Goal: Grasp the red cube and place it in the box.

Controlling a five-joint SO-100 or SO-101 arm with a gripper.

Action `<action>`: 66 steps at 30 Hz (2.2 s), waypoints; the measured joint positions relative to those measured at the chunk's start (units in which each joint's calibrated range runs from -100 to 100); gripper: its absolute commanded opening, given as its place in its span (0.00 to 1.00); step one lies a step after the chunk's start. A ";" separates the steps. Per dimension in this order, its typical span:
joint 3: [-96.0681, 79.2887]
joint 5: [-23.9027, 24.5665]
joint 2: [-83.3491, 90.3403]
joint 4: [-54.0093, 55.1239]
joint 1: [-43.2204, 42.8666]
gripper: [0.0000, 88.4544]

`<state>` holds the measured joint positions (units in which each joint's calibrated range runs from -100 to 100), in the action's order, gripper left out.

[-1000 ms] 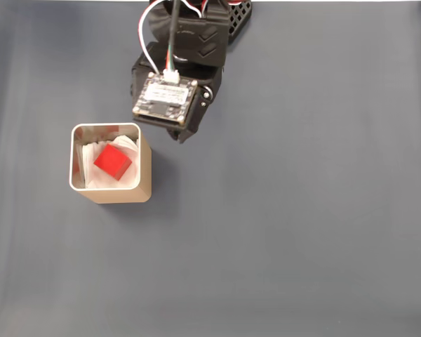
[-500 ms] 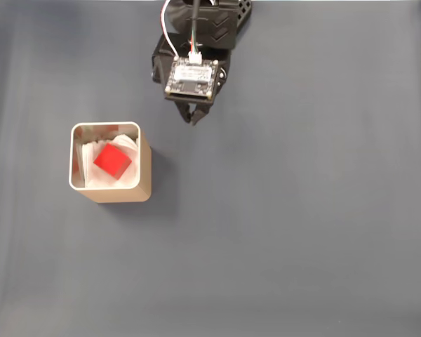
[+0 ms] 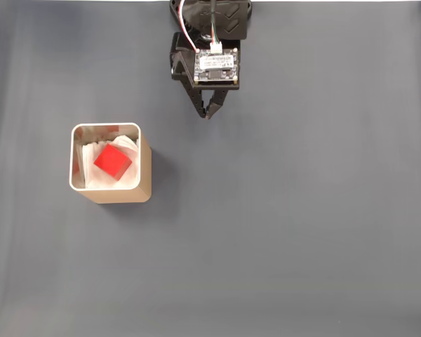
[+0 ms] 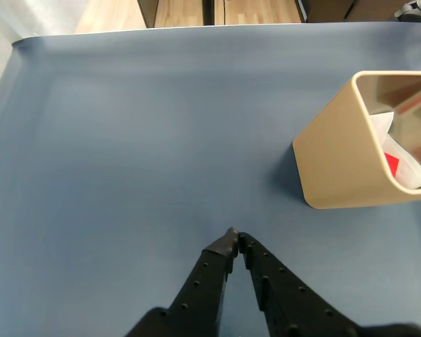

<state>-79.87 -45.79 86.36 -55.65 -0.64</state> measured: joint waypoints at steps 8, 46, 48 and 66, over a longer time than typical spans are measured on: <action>-6.10 0.00 4.64 -0.08 -1.80 0.00; -19.31 0.15 13.64 -18.77 -2.25 0.02; -19.31 0.10 13.64 -18.85 -2.25 0.02; -19.31 -0.10 13.64 -18.93 -1.80 0.02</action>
<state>-99.18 -45.89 100.00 -74.57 -2.44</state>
